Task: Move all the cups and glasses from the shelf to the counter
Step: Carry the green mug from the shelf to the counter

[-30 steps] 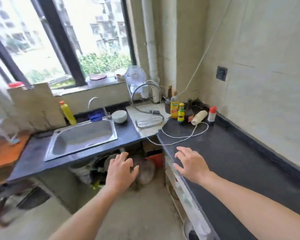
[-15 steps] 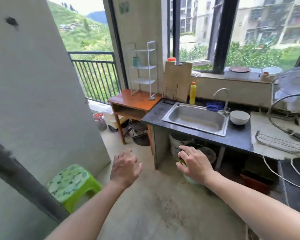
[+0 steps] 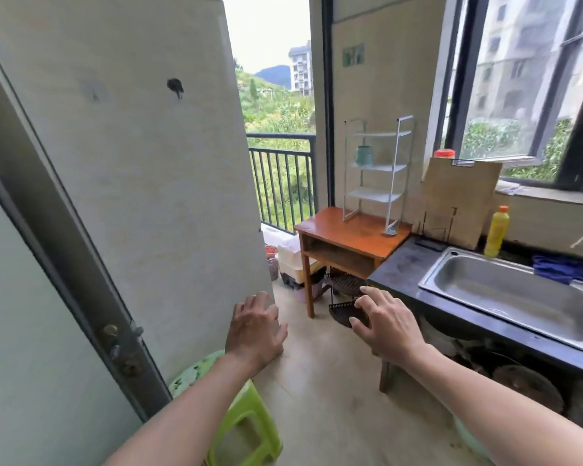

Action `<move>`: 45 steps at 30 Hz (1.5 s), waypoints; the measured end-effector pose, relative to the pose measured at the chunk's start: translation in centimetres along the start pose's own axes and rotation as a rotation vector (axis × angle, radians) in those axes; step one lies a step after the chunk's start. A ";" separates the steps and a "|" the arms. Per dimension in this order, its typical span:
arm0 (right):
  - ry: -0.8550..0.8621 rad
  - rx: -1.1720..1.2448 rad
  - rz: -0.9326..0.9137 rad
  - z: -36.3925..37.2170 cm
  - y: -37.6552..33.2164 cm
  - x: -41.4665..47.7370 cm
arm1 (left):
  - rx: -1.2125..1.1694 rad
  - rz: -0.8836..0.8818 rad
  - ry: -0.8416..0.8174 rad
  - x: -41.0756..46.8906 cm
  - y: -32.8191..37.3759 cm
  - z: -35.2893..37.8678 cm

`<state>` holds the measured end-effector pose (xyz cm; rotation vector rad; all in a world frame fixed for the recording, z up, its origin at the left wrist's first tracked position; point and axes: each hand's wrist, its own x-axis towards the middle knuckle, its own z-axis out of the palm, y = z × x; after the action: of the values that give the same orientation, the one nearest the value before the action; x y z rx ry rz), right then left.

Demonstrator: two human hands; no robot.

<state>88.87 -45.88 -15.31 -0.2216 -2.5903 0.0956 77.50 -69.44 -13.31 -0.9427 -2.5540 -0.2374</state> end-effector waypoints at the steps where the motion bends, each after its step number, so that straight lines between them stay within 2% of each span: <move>1: -0.003 -0.002 0.005 0.6 -0.2 1.0 | -0.010 0.002 0.002 1.0 -0.7 0.5; 10: -0.051 -0.045 0.075 7.4 4.3 10.7 | -0.091 0.057 -0.034 12.2 -3.5 8.1; 22: -0.028 -0.048 0.178 16.6 13.6 32.5 | -0.100 0.042 -0.060 33.8 -8.6 16.0; 31: -0.029 -0.066 0.173 24.8 18.8 43.8 | -0.164 0.096 -0.065 50.2 -10.9 24.7; 40: 0.080 -0.155 0.410 27.0 28.3 56.9 | -0.271 0.301 0.001 70.0 -10.1 30.6; 45: 0.028 -0.183 0.482 29.6 32.7 60.8 | -0.299 0.333 -0.007 76.8 -8.4 34.9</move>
<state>26.70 -3.72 -13.50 -0.9038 -2.4650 0.0275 8.08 -20.76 -12.09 -1.4605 -2.3582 -0.5255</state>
